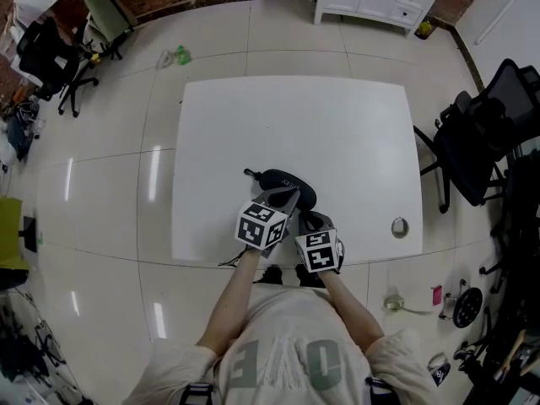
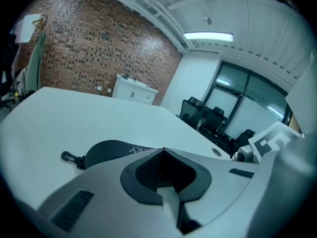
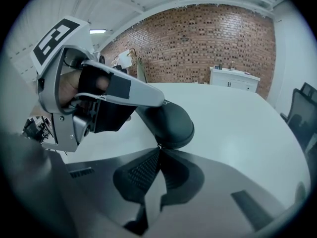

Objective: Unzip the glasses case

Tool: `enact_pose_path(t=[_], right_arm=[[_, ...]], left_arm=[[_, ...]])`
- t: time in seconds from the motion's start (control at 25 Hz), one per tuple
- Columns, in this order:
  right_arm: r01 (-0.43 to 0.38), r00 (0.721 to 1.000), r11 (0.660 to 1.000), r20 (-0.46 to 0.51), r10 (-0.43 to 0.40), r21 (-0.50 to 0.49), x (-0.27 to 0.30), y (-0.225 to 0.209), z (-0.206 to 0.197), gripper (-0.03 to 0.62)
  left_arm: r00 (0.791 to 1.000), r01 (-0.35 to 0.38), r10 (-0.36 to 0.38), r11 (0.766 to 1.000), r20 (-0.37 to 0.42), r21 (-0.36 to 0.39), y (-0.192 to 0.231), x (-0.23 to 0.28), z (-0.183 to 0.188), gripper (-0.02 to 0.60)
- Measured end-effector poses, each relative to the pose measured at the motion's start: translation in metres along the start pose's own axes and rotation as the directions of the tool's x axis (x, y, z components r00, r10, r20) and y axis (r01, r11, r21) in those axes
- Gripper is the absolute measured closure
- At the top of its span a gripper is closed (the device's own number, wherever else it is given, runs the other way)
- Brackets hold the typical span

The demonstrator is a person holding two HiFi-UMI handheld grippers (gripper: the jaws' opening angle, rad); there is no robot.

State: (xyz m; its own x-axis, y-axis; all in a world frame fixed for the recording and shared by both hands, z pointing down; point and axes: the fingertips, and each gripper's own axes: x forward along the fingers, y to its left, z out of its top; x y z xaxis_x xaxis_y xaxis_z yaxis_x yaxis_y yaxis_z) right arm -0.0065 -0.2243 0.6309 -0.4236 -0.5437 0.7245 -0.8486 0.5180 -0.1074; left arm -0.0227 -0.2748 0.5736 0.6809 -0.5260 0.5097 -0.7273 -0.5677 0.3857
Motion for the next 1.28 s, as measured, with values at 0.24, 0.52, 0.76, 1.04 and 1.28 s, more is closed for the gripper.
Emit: enact_pose_path(t=[0.24, 0.52, 0.76, 1.04, 1.28], right_arm=[[-0.046, 0.999, 0.996, -0.02, 0.045, -0.074, -0.004, 0.012, 0.0, 0.594], [-0.099, 0.995, 0.99, -0.043, 0.096, -0.101, -0.006, 0.021, -0.008, 0.594], [-0.044, 0.999, 0.993, -0.032, 0.041, -0.105, -0.012, -0.015, -0.012, 0.594], [-0.087, 0.995, 0.939, -0.069, 0.068, -0.333, -0.001, -0.04, 0.001, 0.594], [-0.175, 0.984, 0.891, -0.096, 0.148, -0.418, 0.0, -0.039, 0.004, 0.594]], left_arm=[[0.997, -0.065, 0.062, 0.995, 0.036, 0.078, -0.008, 0.007, 0.023, 0.577], [0.994, -0.04, 0.052, 0.993, -0.101, 0.112, -0.016, 0.021, 0.0, 0.577], [0.996, -0.042, 0.047, 0.997, -0.08, 0.058, -0.014, 0.02, 0.0, 0.577], [0.997, -0.036, 0.038, 0.999, -0.07, 0.028, -0.017, 0.023, -0.001, 0.577], [0.998, -0.058, 0.057, 0.998, -0.033, -0.014, -0.015, 0.022, 0.002, 0.577]])
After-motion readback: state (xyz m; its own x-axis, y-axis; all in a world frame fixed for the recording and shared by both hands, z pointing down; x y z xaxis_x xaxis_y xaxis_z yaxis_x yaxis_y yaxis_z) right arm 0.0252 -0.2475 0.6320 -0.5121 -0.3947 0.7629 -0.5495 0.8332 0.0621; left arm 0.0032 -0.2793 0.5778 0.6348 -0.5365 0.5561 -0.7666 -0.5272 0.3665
